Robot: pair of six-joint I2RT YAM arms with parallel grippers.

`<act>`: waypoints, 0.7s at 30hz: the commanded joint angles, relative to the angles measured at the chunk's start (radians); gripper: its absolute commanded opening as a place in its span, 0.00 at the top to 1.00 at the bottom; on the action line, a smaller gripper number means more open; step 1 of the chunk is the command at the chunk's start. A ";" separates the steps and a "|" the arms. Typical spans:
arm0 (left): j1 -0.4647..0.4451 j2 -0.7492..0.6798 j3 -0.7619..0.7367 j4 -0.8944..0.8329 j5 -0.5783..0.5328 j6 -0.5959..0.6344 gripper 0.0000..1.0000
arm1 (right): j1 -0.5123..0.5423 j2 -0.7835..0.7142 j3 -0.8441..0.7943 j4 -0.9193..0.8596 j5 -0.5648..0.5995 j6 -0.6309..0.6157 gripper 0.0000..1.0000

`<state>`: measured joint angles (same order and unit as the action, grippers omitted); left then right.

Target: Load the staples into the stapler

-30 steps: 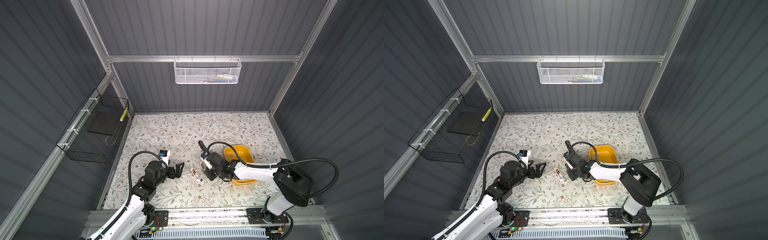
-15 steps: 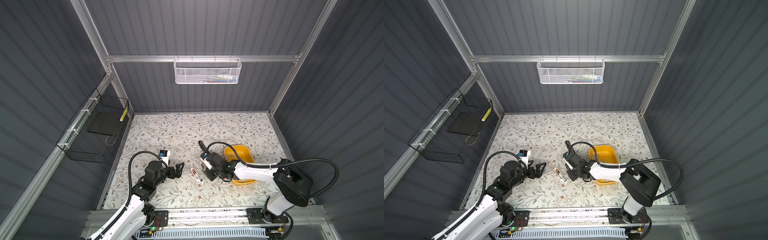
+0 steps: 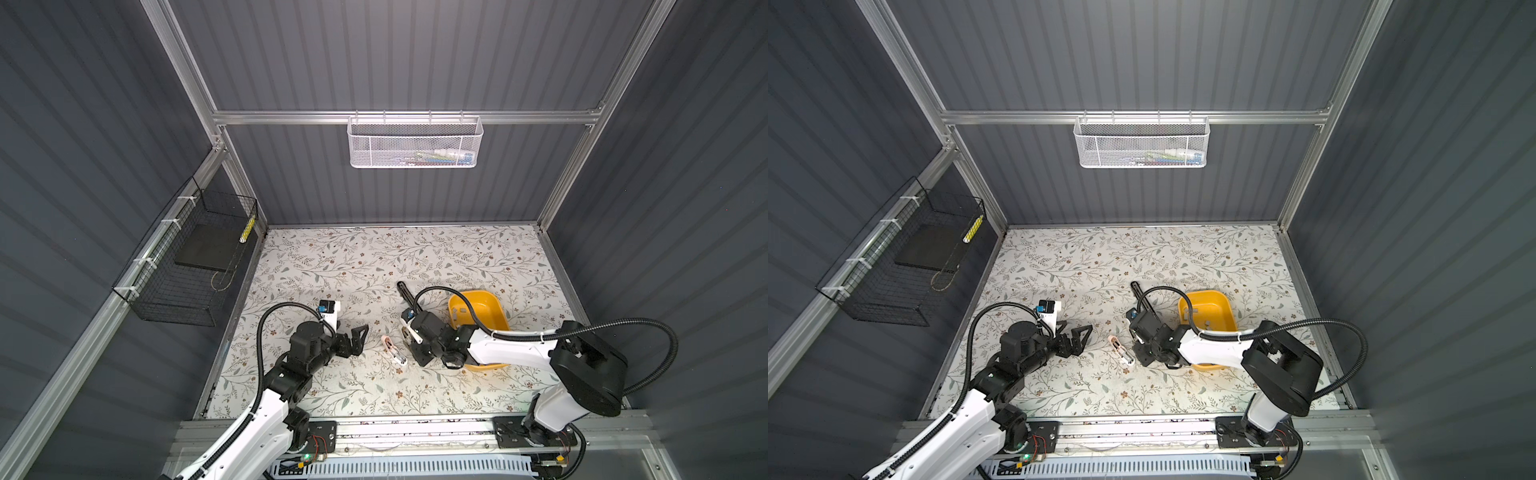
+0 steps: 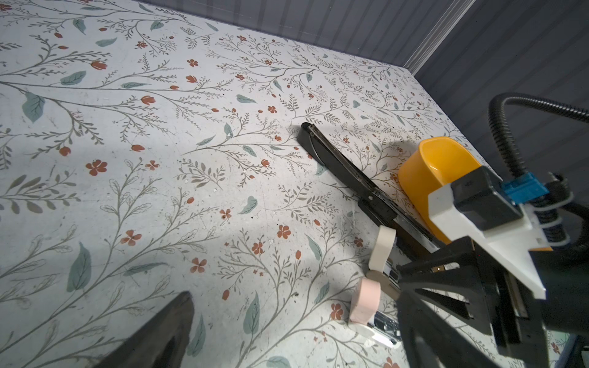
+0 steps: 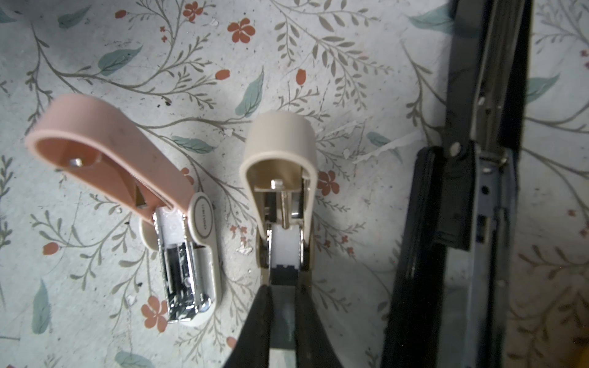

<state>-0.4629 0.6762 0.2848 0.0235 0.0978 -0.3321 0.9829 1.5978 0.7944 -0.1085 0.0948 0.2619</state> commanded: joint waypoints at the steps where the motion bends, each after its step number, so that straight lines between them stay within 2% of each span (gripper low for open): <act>1: 0.000 -0.002 -0.006 0.007 0.005 0.014 0.00 | 0.014 0.040 -0.013 -0.082 0.003 0.028 0.81; 16: 0.000 0.002 -0.004 0.008 0.006 0.016 0.00 | 0.030 0.060 0.009 -0.084 0.064 0.034 0.72; 21: 0.000 0.003 -0.004 0.009 0.007 0.016 0.00 | 0.038 0.040 0.017 -0.072 0.074 0.036 0.66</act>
<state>-0.4629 0.6788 0.2848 0.0235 0.0978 -0.3317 1.0138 1.6341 0.8036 -0.1440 0.1478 0.2905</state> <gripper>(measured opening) 0.997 0.337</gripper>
